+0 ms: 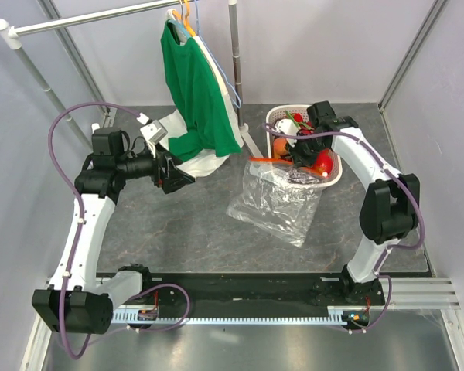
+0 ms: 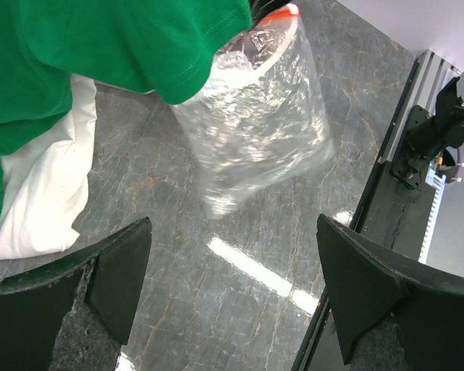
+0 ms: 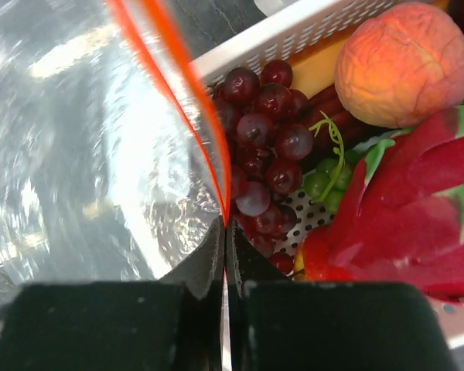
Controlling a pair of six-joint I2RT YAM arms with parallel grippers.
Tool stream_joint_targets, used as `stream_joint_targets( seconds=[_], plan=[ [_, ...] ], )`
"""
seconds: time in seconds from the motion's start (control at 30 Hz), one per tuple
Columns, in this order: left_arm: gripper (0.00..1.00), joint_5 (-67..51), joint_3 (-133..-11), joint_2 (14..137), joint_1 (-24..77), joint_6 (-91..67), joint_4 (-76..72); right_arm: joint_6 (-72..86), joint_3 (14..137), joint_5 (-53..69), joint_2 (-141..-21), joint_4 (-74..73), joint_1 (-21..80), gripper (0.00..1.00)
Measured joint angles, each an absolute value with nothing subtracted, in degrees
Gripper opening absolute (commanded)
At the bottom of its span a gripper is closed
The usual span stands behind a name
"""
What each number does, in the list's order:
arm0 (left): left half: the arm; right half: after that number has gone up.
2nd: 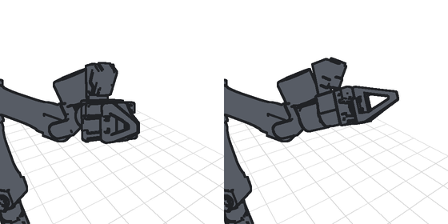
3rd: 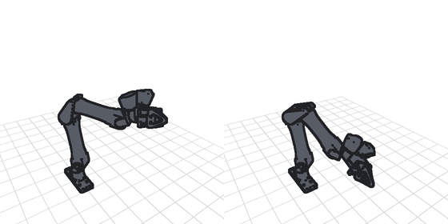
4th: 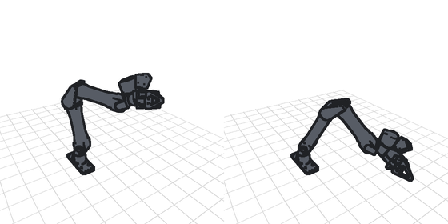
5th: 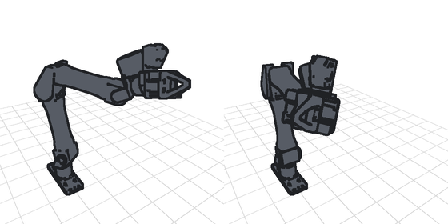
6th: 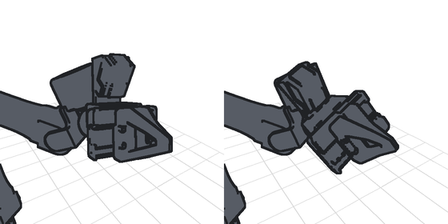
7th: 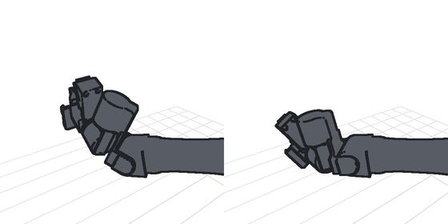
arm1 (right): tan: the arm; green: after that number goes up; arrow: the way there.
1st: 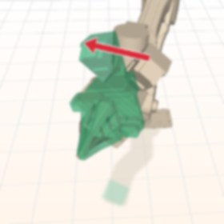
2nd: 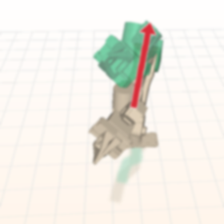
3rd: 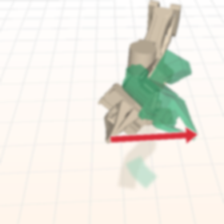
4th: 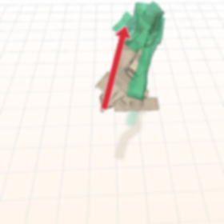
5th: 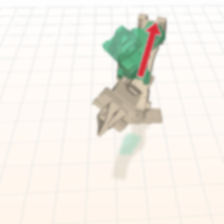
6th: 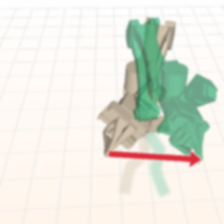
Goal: Place the food in the zip-top bag and seal the zipper
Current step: Pick up the zipper food storage bag at the center of the board.
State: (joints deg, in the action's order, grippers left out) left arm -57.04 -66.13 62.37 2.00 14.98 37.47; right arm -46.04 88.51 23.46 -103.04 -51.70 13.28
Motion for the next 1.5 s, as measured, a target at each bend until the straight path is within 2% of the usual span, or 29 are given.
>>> stream_joint_targets(
  seconds=[0.2, 0.3, 0.37, 0.5, 0.63, 0.77, 0.93, 1.07, 1.33, 1.5],
  plan=[
    [0.93, -53.3, -62.8, 56.9, 5.6, 12.8, 34.9, -40.7, 88.5, 26.2, -95.2, -54.6, 13.4, 0.0],
    [0.86, -50.7, -62.4, 53.9, 8.0, 10.9, 32.9, -32.3, 88.0, 27.3, -88.9, -54.2, 14.4, 0.0],
    [0.85, -46.3, -62.4, 52.9, 10.4, 9.2, 31.3, -25.0, 86.4, 27.3, -85.1, -52.2, 16.1, 0.0],
    [0.93, -35.6, -61.9, 53.0, 16.2, 4.3, 28.4, -11.4, 82.2, 26.7, -81.4, -47.2, 20.2, 0.0],
    [1.0, -31.6, -61.9, 55.2, 19.4, -3.8, 25.9, -1.9, 74.7, 18.6, -78.6, -39.6, 25.5, 0.0],
    [1.0, -28.4, -62.9, 60.7, 22.9, -15.1, 24.7, 4.9, 68.7, 5.4, -74.0, -34.5, 34.5, 0.0],
    [1.0, -24.9, -62.9, 66.2, 29.5, -26.8, 24.7, 5.7, 62.6, -3.1, -68.3, -29.6, 40.8, 0.0],
    [0.88, -22.2, -62.3, 68.3, 32.8, -34.9, 24.8, 5.7, 57.2, -11.2, -65.2, -27.1, 47.4, 0.0],
    [0.86, -15.7, -60.3, 70.6, 34.4, -45.9, 25.0, 3.5, 55.7, -25.6, -68.1, -21.0, 56.8, 0.0],
    [0.86, -14.9, -60.2, 72.0, 34.6, -49.3, 25.2, 1.6, 55.6, -30.2, -70.4, -17.3, 61.9, 0.0]
  ],
)
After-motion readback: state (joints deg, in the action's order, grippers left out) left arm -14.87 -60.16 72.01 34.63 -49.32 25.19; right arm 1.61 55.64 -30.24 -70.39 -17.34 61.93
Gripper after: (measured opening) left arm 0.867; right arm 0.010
